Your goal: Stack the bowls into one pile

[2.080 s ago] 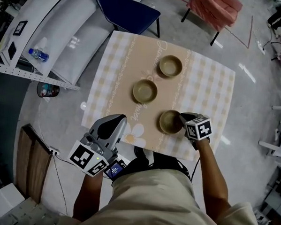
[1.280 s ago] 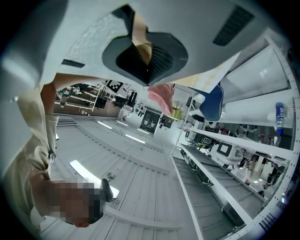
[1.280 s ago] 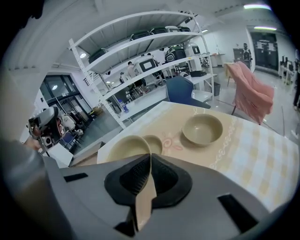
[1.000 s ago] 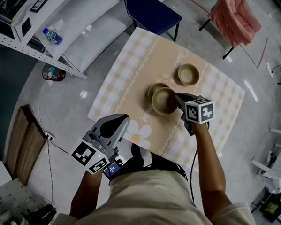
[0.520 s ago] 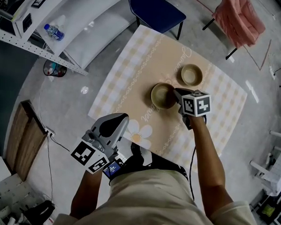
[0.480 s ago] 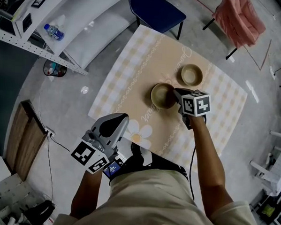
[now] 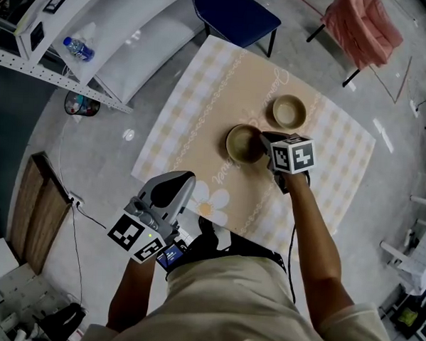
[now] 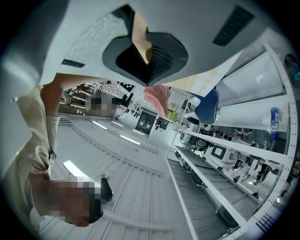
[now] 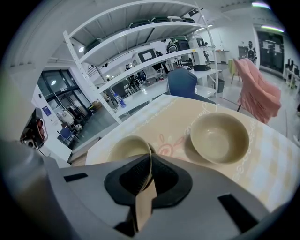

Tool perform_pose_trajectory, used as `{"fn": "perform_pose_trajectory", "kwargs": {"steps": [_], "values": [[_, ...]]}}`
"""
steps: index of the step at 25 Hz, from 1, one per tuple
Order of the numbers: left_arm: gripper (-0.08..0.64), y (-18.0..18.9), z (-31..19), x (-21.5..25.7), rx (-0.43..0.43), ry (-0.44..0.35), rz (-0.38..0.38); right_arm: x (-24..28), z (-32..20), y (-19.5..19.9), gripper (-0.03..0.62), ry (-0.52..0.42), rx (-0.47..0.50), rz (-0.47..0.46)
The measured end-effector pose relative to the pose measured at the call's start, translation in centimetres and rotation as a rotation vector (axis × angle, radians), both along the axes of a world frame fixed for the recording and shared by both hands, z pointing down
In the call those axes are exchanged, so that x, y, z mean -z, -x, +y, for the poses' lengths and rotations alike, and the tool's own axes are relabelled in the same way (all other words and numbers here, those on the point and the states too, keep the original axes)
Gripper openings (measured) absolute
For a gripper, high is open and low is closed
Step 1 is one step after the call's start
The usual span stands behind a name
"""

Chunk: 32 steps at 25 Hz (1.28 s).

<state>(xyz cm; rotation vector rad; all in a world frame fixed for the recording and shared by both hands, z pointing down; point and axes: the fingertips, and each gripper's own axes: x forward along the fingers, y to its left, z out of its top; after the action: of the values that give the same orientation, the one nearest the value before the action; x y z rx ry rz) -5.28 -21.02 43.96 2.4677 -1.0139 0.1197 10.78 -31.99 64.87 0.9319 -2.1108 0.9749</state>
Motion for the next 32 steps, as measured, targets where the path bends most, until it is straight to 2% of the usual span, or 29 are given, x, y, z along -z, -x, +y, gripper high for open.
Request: {"fn": "perform_pose_trajectory", "kwargs": {"steps": [11, 20, 26, 32], "values": [[0.006, -0.6, -0.3, -0.4, -0.002, 0.009, -0.005, -0.1, -0.1, 0.3, 0.023, -0.021, 0.031, 0.006], [0.006, -1.3, -0.7, -0.7, -0.008, 0.015, -0.006, 2.2, -1.1, -1.1, 0.055, -0.108, 0.031, 0.026], [0.006, -1.9, -1.1, -0.8, -0.015, 0.02, -0.007, 3.9, -3.7, -5.2, 0.055, -0.205, -0.06, 0.104], [0.006, -2.2, -1.5, -1.1, -0.017, 0.024, -0.009, 3.7, -6.0, -11.0, 0.061, -0.231, -0.199, 0.173]]}}
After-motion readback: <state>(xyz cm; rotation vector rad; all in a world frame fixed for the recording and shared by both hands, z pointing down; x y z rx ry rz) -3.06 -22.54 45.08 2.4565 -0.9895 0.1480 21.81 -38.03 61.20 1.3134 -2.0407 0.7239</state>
